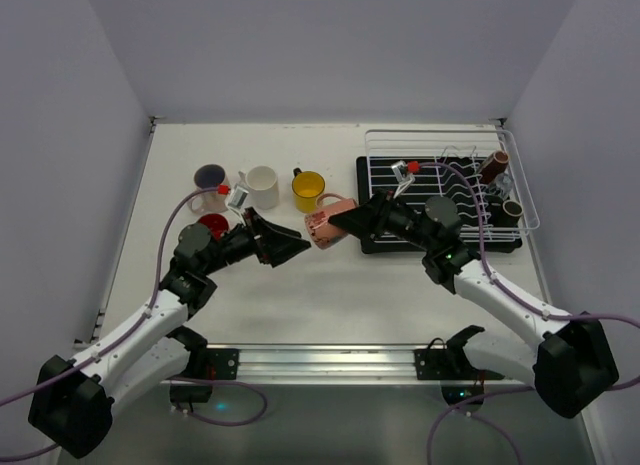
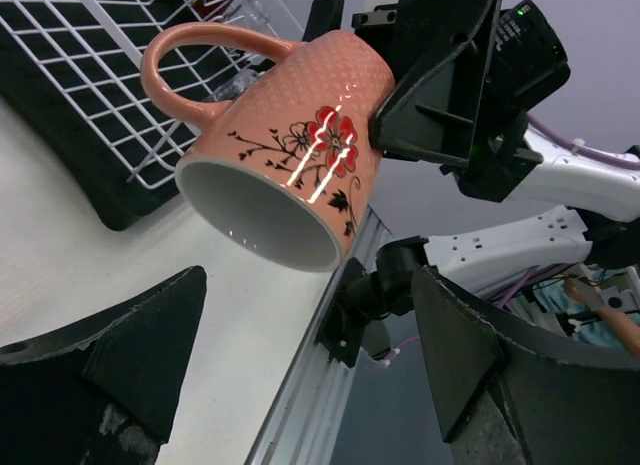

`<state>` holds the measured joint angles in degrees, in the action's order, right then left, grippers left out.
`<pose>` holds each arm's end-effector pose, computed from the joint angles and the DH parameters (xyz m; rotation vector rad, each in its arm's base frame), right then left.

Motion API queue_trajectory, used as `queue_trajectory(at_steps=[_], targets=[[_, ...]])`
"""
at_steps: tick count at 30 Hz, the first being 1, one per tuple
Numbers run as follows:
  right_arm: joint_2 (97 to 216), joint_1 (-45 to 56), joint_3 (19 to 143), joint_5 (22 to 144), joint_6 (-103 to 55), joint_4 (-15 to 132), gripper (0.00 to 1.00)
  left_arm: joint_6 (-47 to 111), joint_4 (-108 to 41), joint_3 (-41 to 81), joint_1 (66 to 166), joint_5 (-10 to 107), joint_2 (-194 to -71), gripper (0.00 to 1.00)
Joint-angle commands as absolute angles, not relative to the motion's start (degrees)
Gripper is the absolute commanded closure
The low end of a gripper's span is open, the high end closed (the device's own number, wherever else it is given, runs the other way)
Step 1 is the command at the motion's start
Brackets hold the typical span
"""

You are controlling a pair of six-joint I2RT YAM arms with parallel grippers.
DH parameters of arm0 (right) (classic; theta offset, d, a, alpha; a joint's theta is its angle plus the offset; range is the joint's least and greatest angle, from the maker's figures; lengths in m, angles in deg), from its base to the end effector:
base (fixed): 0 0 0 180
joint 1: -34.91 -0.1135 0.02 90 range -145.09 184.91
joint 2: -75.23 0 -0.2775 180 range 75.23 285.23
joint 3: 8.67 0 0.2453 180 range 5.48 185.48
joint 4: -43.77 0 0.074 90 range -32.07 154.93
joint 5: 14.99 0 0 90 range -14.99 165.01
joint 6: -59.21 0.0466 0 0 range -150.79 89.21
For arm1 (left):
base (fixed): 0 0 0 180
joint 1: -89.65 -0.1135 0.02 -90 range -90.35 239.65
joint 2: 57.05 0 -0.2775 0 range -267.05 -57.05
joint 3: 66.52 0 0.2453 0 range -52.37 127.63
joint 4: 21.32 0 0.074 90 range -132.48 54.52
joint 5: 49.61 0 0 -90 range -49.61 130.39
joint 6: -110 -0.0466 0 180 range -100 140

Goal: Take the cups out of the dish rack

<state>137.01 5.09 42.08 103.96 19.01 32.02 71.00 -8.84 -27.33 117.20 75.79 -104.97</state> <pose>0.2008 0.1411 0.3125 -0.1434 1.7594 1.4459 0.1544 -0.1110 0.2896 0.2142 1.7218 -1.5158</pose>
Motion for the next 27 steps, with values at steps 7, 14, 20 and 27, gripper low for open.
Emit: queue_trajectory(at_steps=[7,14,20,27], targets=[[145.0,-1.0,42.4,109.5,28.2,5.5,0.79,77.1,6.7,-28.2,121.5,75.2,-107.5,0.28],[148.4,-3.8,42.9,108.8,29.7,3.0,0.78,77.9,9.3,-28.5,122.3,74.6,-108.5,0.68],[148.8,-4.1,41.1,107.8,30.8,0.4,0.40,72.5,0.2,-27.0,122.3,70.4,-104.0,1.00],[143.8,0.4,38.6,104.6,28.8,8.1,0.01,51.4,-41.1,-13.5,122.2,54.9,-99.8,1.00]])
